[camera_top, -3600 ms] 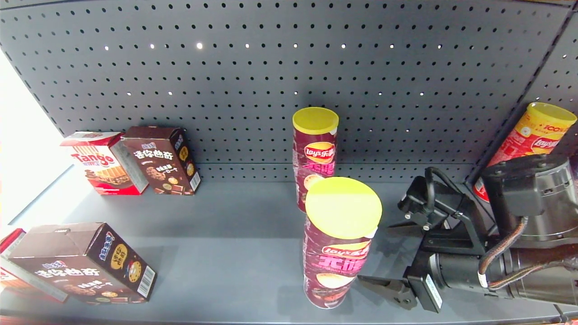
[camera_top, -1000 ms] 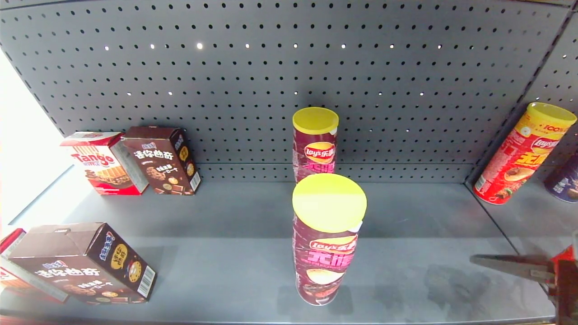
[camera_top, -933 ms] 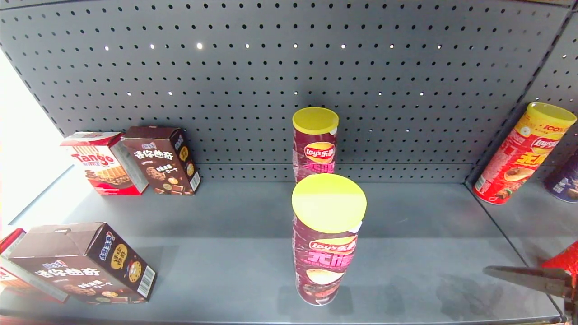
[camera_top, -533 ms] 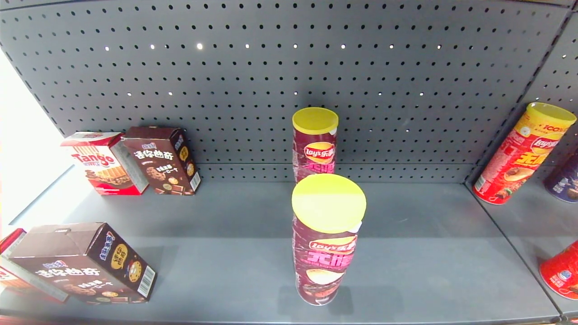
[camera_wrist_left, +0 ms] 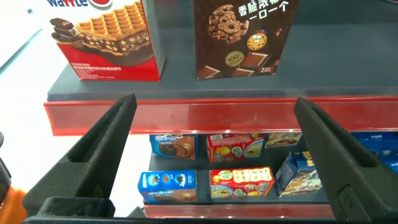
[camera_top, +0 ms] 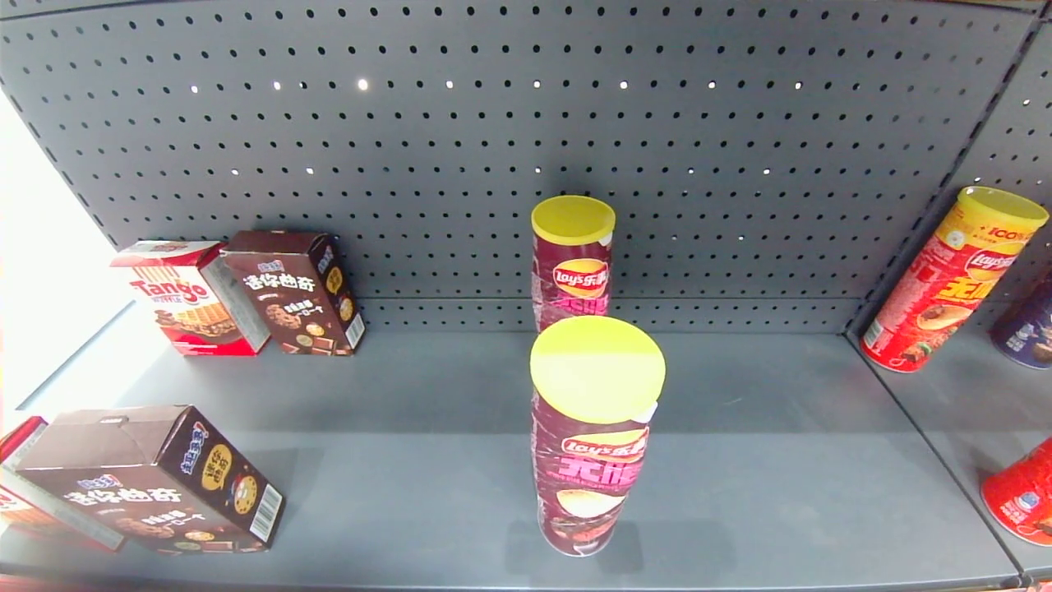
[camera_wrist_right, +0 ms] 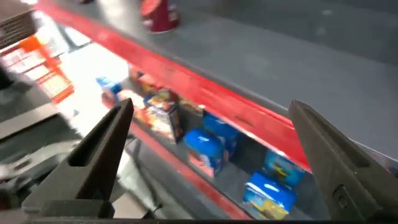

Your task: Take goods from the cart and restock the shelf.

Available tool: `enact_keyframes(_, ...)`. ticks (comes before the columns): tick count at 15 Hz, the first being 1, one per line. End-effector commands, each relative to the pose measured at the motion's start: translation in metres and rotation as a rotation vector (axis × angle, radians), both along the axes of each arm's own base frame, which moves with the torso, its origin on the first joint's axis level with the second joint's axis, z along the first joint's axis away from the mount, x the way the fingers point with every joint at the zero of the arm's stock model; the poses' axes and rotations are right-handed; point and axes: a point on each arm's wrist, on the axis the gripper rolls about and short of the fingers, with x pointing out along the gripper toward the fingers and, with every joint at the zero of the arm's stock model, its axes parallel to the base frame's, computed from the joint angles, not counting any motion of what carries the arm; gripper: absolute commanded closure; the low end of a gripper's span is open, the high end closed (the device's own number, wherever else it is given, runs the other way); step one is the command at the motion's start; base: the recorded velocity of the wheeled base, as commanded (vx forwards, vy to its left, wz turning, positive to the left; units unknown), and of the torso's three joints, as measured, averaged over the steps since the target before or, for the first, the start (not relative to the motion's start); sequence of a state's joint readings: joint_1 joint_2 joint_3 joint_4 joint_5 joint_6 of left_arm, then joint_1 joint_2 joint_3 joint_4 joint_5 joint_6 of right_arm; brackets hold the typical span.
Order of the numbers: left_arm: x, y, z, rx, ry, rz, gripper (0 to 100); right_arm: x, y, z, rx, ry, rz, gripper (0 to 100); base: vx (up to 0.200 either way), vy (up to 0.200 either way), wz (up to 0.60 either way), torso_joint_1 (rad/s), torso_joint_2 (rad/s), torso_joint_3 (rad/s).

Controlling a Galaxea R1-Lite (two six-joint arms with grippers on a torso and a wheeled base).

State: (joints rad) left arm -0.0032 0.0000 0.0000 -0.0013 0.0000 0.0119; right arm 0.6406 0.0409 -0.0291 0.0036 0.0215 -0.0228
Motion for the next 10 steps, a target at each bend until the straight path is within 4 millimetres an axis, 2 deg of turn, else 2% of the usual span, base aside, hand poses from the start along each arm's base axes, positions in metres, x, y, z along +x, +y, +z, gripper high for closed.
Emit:
enact_keyframes(1,0.0001,0.0,0.0001,0.0,0.001,0.0,0,0.0038,0.008,0.001,-0.04,0.077,-0.291,0,0.0,0.0,0.0,0.0,0.0,0.0)
enact_keyframes(3,0.0001,0.0,0.0001,-0.001,0.001,0.002,0,0.0022,0.0119,0.0004,-0.025,0.072,-0.538,0,0.0,0.0,0.0,0.0,0.0,0.0)
enact_keyframes(7,0.0001,0.0,0.0001,-0.001,0.001,0.002,0,0.0037,0.0107,0.0007,-0.004,0.028,-0.621,0,0.0,0.0,0.0,0.0,0.0,0.0)
enact_keyframes(8,0.0001,0.0,0.0001,-0.001,0.001,0.003,0,0.0034,0.0076,-0.0001,-0.004,0.029,-0.759,0,0.0,0.0,0.0,0.0,0.0,0.0)
enact_keyframes(9,0.0001,0.0,0.0001,-0.003,0.001,0.003,0,0.0034,0.0067,-0.0004,0.015,0.034,-0.798,0,0.0,0.0,0.0,0.0,0.0,0.0)
enact_keyframes(10,0.0001,0.0,0.0002,-0.004,0.0,0.003,0,0.0035,0.0085,-0.0008,0.034,0.046,-0.72,0,0.0,0.0,0.0,0.0,0.0,0.0)
